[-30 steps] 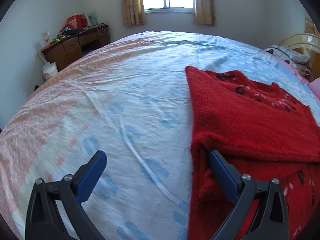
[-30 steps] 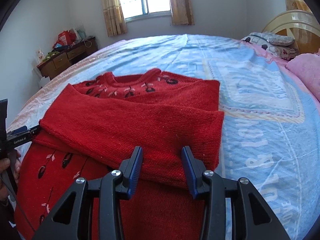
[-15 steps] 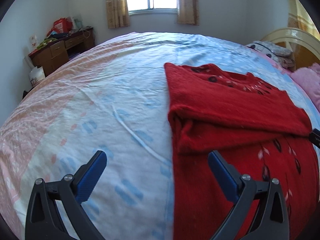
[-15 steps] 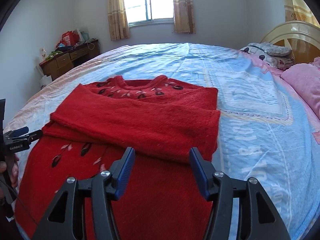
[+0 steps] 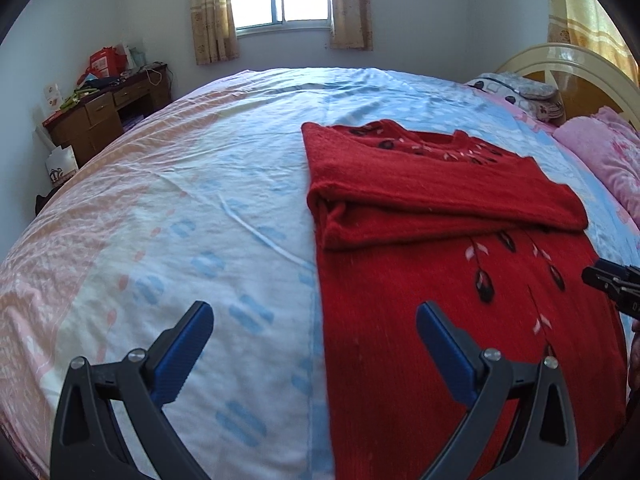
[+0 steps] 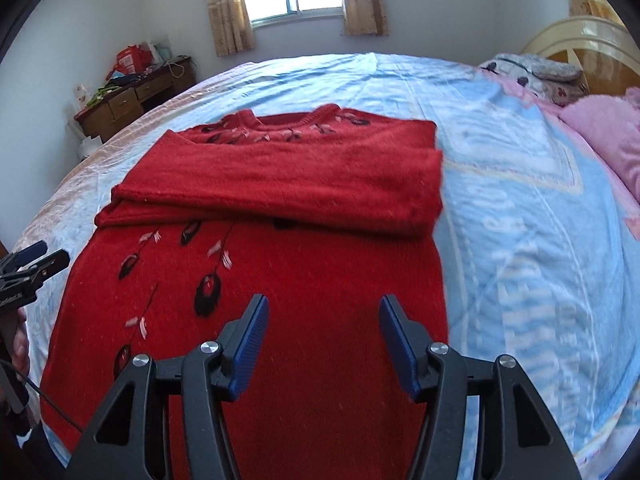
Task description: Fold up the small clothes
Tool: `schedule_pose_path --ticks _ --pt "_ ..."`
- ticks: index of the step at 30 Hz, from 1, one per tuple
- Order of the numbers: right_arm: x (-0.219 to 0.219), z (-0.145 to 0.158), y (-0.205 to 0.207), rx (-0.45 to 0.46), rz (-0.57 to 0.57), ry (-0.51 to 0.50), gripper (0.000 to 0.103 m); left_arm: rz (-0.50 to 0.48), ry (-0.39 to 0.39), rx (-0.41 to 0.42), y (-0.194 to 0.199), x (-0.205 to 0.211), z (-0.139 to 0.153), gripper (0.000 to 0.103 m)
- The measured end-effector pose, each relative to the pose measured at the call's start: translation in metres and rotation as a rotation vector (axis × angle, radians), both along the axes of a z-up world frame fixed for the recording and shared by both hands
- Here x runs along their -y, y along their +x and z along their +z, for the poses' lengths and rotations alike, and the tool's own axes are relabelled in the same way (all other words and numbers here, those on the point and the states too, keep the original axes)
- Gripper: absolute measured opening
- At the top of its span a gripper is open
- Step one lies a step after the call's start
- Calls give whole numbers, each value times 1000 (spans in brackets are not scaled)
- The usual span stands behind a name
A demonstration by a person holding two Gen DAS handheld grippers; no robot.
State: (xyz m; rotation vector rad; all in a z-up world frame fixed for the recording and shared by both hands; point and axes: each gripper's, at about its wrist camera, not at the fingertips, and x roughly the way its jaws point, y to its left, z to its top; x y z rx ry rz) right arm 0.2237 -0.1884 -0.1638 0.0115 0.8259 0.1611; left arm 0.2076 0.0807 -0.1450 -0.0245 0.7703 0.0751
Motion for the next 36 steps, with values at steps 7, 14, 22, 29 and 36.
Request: schedule_pose_path --ticks 7,14,22,29,36 --pt "-1 -2 -25 -40 18 0 58 -37 -1 -28 -24 5 -4 103" --pt "-15 -7 -57 -81 75 -24 58 -60 -36 -47 -51 5 -8 103" --pt "-26 -16 -95 -113 123 -74 62 -86 -94 -92 -86 5 -17 96" --pt "-30 -19 -121 -124 150 -86 63 -104 -205 -178 -108 1 -33 67" --pt "-30 -20 -128 -123 141 -87 63 -132 -245 -205 -121 7 -38 53"
